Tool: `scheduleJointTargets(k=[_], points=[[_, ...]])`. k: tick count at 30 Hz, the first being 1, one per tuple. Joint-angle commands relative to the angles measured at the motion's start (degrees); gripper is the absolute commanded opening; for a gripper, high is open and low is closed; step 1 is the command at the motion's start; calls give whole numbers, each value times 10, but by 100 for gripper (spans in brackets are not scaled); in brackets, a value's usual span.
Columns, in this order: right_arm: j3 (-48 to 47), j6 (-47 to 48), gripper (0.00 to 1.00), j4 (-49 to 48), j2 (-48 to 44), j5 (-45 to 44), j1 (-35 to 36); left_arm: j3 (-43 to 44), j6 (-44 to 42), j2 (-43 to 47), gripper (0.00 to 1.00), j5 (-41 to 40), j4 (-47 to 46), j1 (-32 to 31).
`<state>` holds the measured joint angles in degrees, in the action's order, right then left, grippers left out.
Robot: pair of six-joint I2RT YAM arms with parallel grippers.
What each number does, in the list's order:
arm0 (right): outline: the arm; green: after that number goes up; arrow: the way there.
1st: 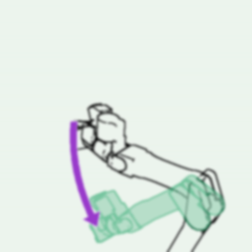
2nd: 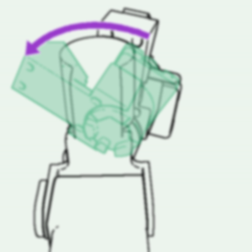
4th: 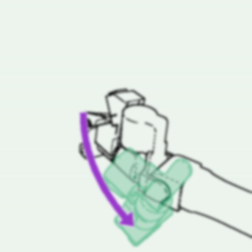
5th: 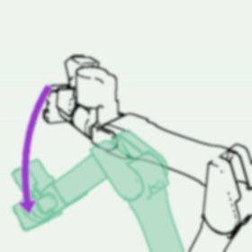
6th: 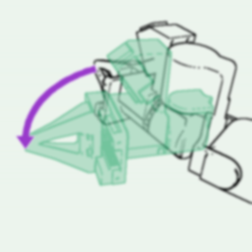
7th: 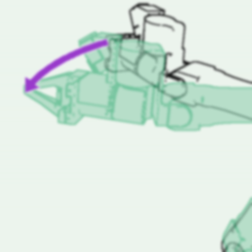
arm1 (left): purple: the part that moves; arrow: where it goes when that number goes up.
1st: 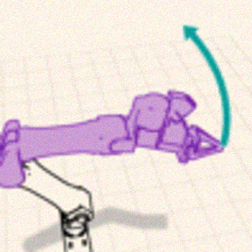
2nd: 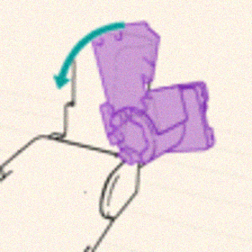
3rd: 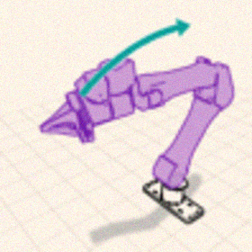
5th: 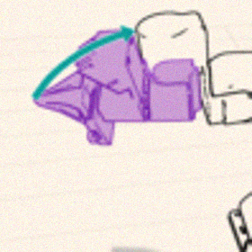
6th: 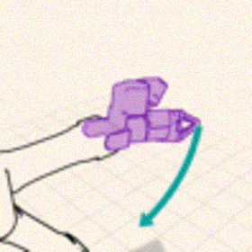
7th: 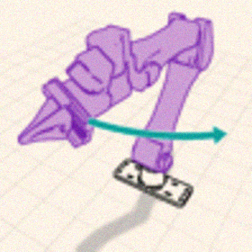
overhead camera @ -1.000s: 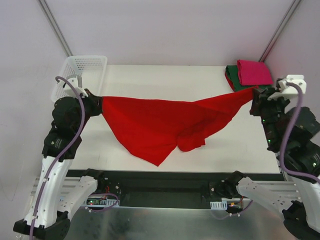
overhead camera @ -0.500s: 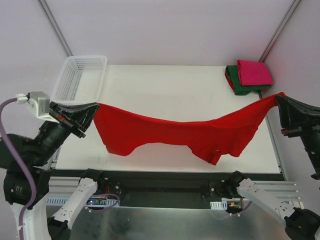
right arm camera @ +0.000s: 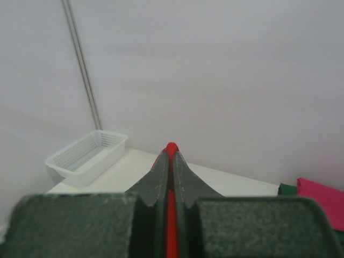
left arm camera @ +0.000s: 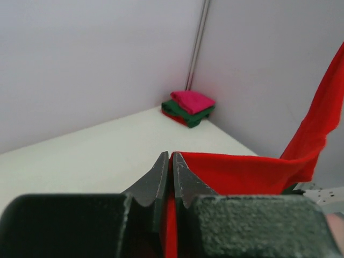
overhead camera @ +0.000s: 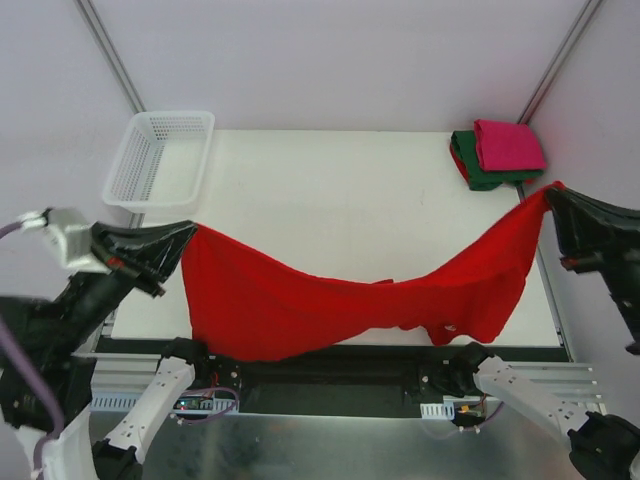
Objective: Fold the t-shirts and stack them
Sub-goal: Flatten out the tshirt
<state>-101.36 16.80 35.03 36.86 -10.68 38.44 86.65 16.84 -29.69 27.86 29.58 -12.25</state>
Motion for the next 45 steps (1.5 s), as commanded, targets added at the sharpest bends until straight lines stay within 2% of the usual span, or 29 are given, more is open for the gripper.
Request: scheduleJointTargets(k=[1, 5, 10, 18, 22, 32, 35, 41, 45], points=[[40, 39, 1, -49, 112, -51, -1, -69, -40, -77, 0, -30, -54, 6], [42, 53, 1, -67, 181, -73, -2, -78, -57, -134, 0, -23, -83, 6], [12, 41, 1, -59, 205, -49, -1, -41, -64, -154, 0, -7, -84, 6], [-25, 6, 1, -13, 97, 13, 0, 29, -30, -85, 0, 29, -15, 6], [-87, -9, 1, 21, 58, 54, -2, 41, 0, -40, 0, 40, 13, 6], [-197, -42, 1, 35, 36, 151, -23, 94, 49, 19, 0, 57, 45, 6], [-191, -34, 1, 23, 50, 145, -23, 91, 29, 10, 0, 39, 44, 6], [-142, 18, 1, -15, 101, 63, -23, 71, -51, -58, 0, -4, 21, 6], [-124, 35, 1, -42, 148, 37, -23, 62, -64, -120, 0, 17, -35, 6]])
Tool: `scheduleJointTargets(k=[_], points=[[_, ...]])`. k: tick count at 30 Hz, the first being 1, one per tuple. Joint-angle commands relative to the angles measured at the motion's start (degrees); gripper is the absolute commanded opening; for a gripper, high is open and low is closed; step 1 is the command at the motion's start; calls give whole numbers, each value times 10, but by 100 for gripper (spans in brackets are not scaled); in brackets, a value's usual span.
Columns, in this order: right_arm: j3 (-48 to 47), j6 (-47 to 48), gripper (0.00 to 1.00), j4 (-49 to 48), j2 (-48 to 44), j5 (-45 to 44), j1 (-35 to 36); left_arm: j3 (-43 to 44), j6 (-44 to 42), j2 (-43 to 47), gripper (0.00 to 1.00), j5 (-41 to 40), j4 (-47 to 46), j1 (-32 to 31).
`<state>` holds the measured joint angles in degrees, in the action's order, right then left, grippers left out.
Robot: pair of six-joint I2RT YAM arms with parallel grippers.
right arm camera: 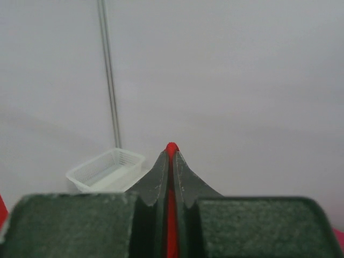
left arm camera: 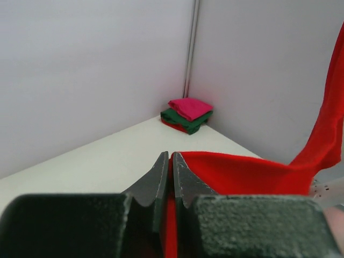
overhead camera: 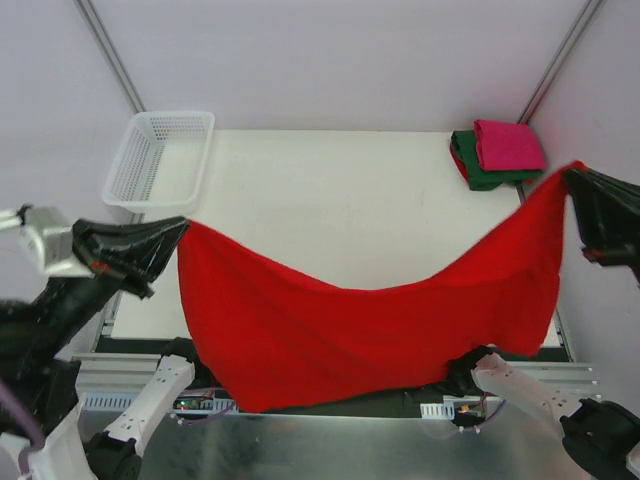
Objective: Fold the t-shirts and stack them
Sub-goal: Flatten out the tshirt
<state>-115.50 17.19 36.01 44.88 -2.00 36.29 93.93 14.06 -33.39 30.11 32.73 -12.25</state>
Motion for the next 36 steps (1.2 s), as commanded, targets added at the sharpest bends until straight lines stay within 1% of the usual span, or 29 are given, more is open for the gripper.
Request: scheduleJointTargets(k=[1, 4, 7, 8, 11, 14, 17, 18, 21, 26, 29, 31, 32, 34, 36], points=[[15, 31, 1, -53, 83, -49, -2, -7, -35, -105, 0, 1, -69, 6], [-13, 21, 1, -46, 107, -24, -1, 25, -30, -127, 0, 26, -72, 6], [-80, 9, 1, -36, 125, 5, -2, 61, -29, -126, 0, 38, -67, 6], [-120, 5, 1, -34, 129, 15, -2, 80, -26, -126, 0, 43, -64, 6], [-181, -22, 1, -30, 137, 73, -1, 112, -9, -118, 0, 58, -58, 6], [-185, -54, 1, -44, 112, 109, -2, 134, 12, -99, 0, 74, -57, 7], [-154, -86, 1, -60, 77, 135, -2, 155, 32, -75, 0, 87, -55, 6], [-133, -93, 1, -71, 52, 140, -2, 161, 41, -68, 0, 88, -54, 6], [-120, -107, 1, -74, 18, 153, -3, 169, 57, -24, 0, 82, -48, 6], [-124, -96, 1, -67, -4, 149, -9, 167, 57, 18, 0, 44, -42, 6], [-125, -73, 1, -70, 1, 128, -9, 161, 30, 21, 0, 23, -42, 6], [-121, -55, 1, -73, 23, 109, -8, 147, -3, 7, 0, -5, -42, 6], [-119, -45, 1, -75, 32, 85, -7, 143, -16, -1, 0, -13, -42, 6], [-116, -10, 1, -76, 57, 56, 1, 123, -56, -35, 0, -43, -55, 6], [-97, 27, 1, -91, 95, -2, 8, 101, -88, -75, 0, -60, -80, 6]])
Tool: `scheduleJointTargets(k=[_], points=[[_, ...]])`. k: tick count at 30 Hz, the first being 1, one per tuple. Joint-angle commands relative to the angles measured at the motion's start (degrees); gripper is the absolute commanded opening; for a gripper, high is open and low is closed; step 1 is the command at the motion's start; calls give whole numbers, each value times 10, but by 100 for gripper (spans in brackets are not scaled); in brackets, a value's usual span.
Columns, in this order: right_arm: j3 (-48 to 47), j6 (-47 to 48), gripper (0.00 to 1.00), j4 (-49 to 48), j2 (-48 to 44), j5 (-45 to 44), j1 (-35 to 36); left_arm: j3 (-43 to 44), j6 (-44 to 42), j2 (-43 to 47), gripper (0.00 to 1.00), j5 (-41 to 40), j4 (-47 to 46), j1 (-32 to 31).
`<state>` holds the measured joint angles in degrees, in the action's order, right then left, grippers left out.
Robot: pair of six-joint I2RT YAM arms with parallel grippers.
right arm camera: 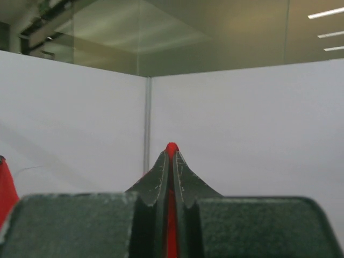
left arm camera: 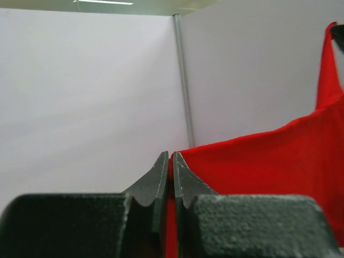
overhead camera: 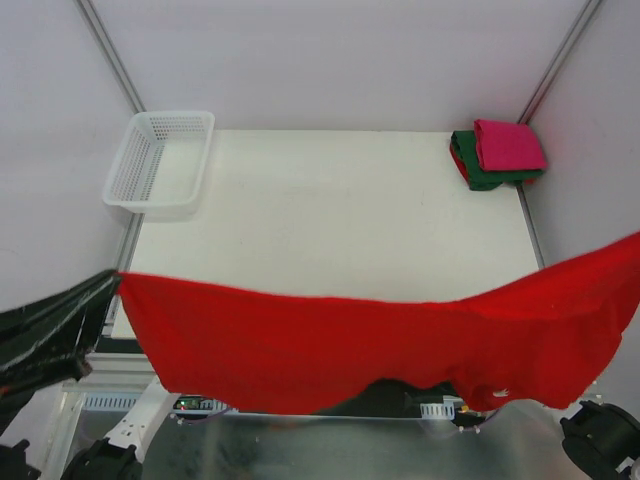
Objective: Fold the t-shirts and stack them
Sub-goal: Flatten out the tshirt
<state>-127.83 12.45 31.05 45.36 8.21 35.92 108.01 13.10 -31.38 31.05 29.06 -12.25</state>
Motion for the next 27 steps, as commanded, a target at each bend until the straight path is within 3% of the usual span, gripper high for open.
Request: scheduleJointTargets(k=[1, 7, 18, 23, 27], points=[[31, 85, 1, -46, 104, -119, 12, -66, -85, -108, 0, -82, -59, 6], [72, 147, 1, -97, 222, -211, 5, -132, -119, -240, 0, -118, -163, 6], [308, 65, 1, -228, 331, -198, -92, -345, -113, -401, 0, -208, -348, 28], [382, 55, 1, -284, 378, -215, -115, -379, -110, -485, 0, -239, -400, 34], [386, 43, 1, -302, 408, -221, -133, -372, -115, -539, 0, -253, -411, 35]])
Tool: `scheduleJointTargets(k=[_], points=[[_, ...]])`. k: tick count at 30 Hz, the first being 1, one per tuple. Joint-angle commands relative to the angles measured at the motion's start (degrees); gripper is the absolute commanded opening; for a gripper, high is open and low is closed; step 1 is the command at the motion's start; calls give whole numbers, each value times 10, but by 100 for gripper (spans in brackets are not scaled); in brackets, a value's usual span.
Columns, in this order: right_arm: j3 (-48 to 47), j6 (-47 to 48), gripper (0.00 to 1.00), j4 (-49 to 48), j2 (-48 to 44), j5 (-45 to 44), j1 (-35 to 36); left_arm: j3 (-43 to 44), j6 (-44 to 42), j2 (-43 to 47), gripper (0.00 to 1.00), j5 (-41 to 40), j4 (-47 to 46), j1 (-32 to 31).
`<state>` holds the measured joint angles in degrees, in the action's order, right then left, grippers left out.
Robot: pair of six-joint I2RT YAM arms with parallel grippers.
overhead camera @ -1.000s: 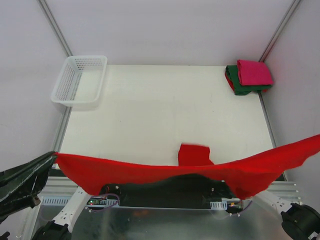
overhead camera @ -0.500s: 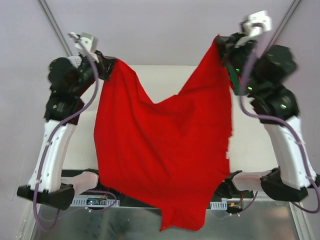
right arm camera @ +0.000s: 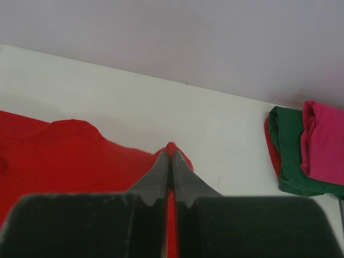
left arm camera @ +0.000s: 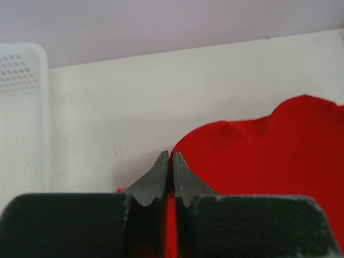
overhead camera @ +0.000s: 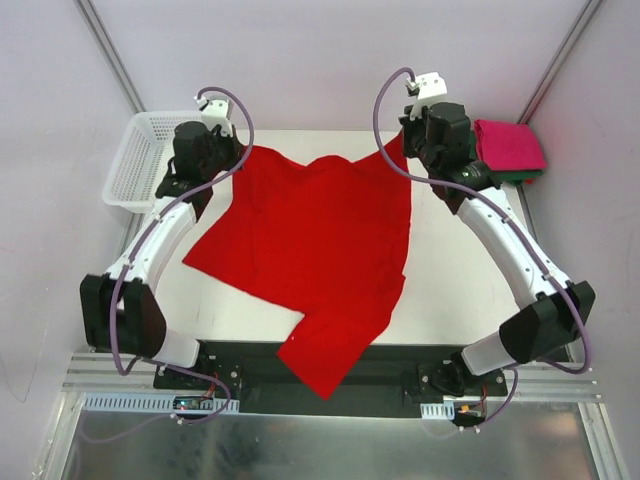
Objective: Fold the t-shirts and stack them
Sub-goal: Flatten out the tshirt
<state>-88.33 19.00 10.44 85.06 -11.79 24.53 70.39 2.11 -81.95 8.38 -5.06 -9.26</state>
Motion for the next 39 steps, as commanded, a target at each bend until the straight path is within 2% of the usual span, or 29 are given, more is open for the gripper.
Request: scheduleJointTargets(k=[1, 7, 14, 18, 28, 39], points=[[-10, -22, 1, -97, 18, -22, -23, 8, -8, -43, 0, -33, -70, 6], [-17, -21, 1, -103, 55, -28, -44, 31, -16, -105, 0, -46, -75, 10], [-6, -9, 1, -159, 87, -66, -58, 61, -33, -174, 0, -80, -106, 14], [-3, 3, 1, -185, 115, -94, -58, 114, -51, -229, 0, -116, -129, 14], [0, 26, 1, -298, 194, -190, -60, 278, -101, -406, 0, -136, -151, 14], [-24, 106, 1, -398, 259, -328, -62, 418, -140, -512, 0, -147, -148, 15]])
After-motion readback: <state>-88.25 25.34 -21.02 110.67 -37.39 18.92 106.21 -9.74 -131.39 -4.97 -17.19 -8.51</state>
